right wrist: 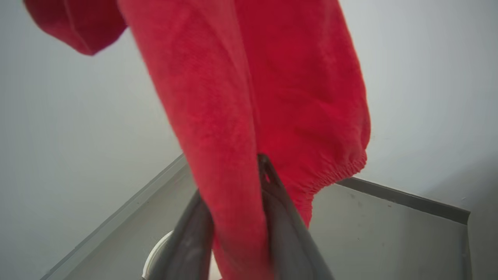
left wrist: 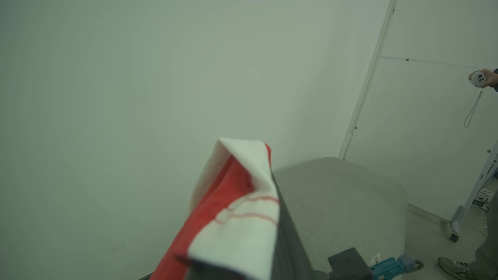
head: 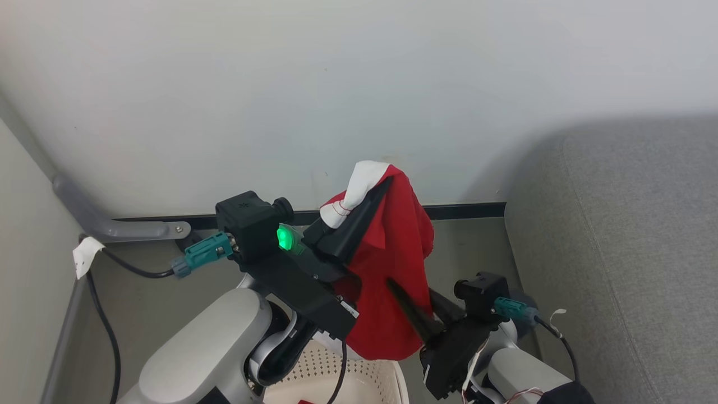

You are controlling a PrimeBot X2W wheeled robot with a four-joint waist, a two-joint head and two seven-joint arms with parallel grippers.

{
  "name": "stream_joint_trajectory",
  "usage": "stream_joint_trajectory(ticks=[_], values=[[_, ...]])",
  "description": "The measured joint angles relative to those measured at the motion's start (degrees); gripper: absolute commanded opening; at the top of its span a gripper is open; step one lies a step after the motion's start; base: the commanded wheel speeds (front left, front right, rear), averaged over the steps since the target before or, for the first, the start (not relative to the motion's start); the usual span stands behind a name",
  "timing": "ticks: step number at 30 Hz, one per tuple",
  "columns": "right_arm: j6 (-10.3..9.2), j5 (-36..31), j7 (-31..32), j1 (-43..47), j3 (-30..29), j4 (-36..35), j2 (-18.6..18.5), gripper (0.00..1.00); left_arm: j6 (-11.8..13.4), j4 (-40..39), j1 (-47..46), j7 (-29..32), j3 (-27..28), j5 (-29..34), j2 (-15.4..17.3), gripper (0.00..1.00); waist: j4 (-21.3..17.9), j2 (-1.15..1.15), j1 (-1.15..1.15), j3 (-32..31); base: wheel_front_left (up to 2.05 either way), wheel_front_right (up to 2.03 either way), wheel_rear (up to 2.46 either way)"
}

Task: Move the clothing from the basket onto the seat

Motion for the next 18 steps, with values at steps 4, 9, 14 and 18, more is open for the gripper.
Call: stream_joint_trajectory(ticks=[4, 9, 14, 18], values=[[0.00, 1.31, 0.01, 0.00, -1.32, 0.55, 0.26, 0.00, -0.01, -0.18, 0.73, 0.00, 0.25, -0.09, 0.98, 0.00, 0.01, 0.00, 0.00, -0.18, 0.00, 0.00, 0.00], [0.00, 3.39, 0.01, 0.01, -4.47, 0.45, 0.03, 0.00, -0.01, 0.08, 2.46, -0.01, 0.76, -0.18, 2.61, 0.00, -0.24, 0.00, 0.00, -0.49, 0.00, 0.00, 0.00], [0.00, 4.91, 0.01, 0.27, -8.33, -0.11, -0.58, 0.00, -0.01, 0.20, 5.11, -0.01, -0.03, -0.18, 3.85, 0.00, -0.64, 0.00, 0.00, -0.78, 0.00, 0.00, 0.00], [0.00, 5.15, 0.01, 0.42, -10.25, -1.42, -0.81, 0.00, 0.08, 0.27, 7.95, -0.01, -0.10, -0.19, 5.95, 0.00, -1.50, 0.00, 0.00, -0.95, 0.00, 0.00, 0.00]])
